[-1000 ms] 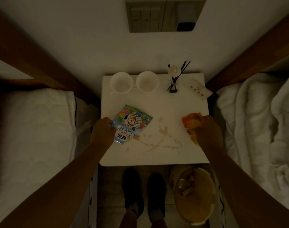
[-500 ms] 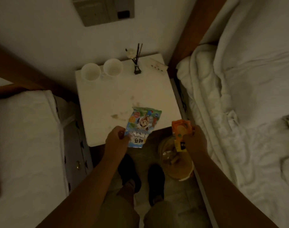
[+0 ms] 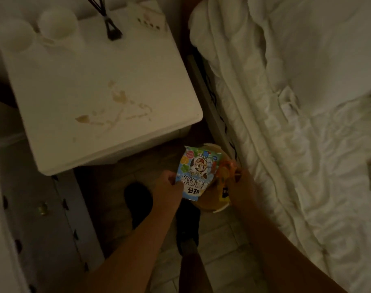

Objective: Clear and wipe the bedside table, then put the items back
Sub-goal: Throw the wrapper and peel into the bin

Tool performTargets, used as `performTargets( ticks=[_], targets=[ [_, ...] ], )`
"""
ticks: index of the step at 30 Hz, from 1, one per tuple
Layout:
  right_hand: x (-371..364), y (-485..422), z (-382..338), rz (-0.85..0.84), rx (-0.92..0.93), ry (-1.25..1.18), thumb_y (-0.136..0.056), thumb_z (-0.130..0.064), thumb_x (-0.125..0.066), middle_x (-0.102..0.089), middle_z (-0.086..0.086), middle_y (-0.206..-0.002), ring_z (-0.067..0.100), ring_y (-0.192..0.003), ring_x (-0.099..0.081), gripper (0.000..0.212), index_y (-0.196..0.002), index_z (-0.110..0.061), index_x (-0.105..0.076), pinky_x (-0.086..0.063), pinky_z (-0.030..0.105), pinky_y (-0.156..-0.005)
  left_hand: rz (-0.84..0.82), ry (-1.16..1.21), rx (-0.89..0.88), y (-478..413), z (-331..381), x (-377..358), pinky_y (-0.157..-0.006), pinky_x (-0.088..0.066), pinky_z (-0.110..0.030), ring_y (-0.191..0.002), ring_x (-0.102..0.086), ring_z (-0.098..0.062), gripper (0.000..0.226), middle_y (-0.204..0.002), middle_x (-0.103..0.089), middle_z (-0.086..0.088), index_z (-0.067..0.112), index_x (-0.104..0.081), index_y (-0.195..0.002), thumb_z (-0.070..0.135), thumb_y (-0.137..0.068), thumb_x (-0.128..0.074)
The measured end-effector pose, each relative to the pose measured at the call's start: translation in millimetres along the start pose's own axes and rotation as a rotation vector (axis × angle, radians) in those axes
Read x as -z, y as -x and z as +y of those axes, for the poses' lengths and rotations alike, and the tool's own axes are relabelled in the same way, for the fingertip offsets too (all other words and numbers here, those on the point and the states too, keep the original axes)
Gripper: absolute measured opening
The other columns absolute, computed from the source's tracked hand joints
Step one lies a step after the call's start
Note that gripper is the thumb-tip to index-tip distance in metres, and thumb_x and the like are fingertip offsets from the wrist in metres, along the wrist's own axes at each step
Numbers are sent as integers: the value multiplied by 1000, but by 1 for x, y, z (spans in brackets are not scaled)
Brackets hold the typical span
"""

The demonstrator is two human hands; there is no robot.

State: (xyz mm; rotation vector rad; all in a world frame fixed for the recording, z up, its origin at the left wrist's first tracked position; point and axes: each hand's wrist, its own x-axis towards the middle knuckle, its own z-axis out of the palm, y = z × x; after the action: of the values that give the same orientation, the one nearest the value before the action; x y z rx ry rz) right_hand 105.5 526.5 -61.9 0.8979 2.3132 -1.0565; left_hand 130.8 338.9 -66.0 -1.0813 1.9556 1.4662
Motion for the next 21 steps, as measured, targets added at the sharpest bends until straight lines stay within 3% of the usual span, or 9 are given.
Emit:
performTargets(
  ticks=[4, 7, 9, 12, 13, 16, 18, 19, 21],
  targets=[
    [-15, -18, 30, 21, 53, -25, -92, -33, -62, -54, -14, -69, 0, -60, -52, 26, -72, -33, -46, -35, 19, -48, 9, -41, 44, -26, -31, -33, -57, -51, -24, -75, -60, -6, 20, -86, -60, 4, 24, -51, -85, 6, -92, -59],
    [-24, -34, 52, -14, 9, -66, -93, -32, -62, -60, -8, -74, 14, -70, -62, 22, -74, -33, -51, -41, 24, -56, 24, -83, 59, -39, -51, -50, -63, -53, -28, -76, -59, -10, 17, -84, -58, 4, 22, -52, -86, 7, -92, -59],
    [-30, -46, 66, -23, -16, -77, -94, -31, -62, -63, -1, -81, 25, -80, -65, 16, -81, -26, -55, -48, 30, -67, 26, -91, 67, -48, -62, -61, -61, -51, -26, -76, -59, -11, 23, -80, -56, 7, 27, -50, -81, 9, -93, -59],
    [-38, -57, 79, -34, -48, -106, -94, -34, -62, -64, 5, -99, 22, -86, -60, 8, -92, -31, -54, -47, 34, -77, -18, -103, 82, -59, -72, -76, -57, -47, -22, -73, -58, -6, 22, -79, -58, 9, 29, -51, -80, 14, -94, -58],
    [-43, -62, 83, -40, -49, -111, -94, -33, -61, -66, 7, -105, 24, -89, -62, 7, -97, -27, -57, -46, 32, -77, -24, -102, 85, -63, -74, -81, -58, -48, -24, -74, -59, -7, 22, -80, -59, 9, 30, -51, -80, 16, -95, -58],
    [-52, -73, 87, -112, -47, -48, -99, -26, -53, -66, 14, -115, 27, -103, -63, 31, -122, -7, -62, -46, 20, -72, -43, -99, 97, -74, -76, -92, -63, -51, -29, -76, -60, -11, 20, -83, -61, 5, 31, -51, -80, 19, -93, -60],
    [-53, -75, 86, -160, -76, 15, -101, -22, -48, -63, 17, -114, 23, -98, -58, 34, -128, -3, -57, -41, 11, -65, -69, -106, 110, -78, -76, -95, -64, -52, -31, -78, -63, -13, 14, -85, -63, 2, 28, -54, -83, 20, -92, -60],
    [-52, -74, 86, -162, -99, 22, -102, -23, -47, -61, 17, -114, 23, -97, -57, 36, -129, -2, -55, -40, 15, -65, -83, -120, 113, -77, -75, -94, -65, -52, -31, -79, -64, -15, 10, -87, -65, 0, 27, -56, -84, 21, -91, -60],
    [-49, -70, 83, -173, -109, 22, -102, -20, -47, -58, 21, -125, 30, -109, -56, 38, -133, 1, -49, -43, 27, -78, -111, -135, 111, -76, -70, -90, -66, -54, -31, -82, -65, -18, 4, -90, -67, -3, 25, -58, -86, 23, -90, -60]
  ],
)
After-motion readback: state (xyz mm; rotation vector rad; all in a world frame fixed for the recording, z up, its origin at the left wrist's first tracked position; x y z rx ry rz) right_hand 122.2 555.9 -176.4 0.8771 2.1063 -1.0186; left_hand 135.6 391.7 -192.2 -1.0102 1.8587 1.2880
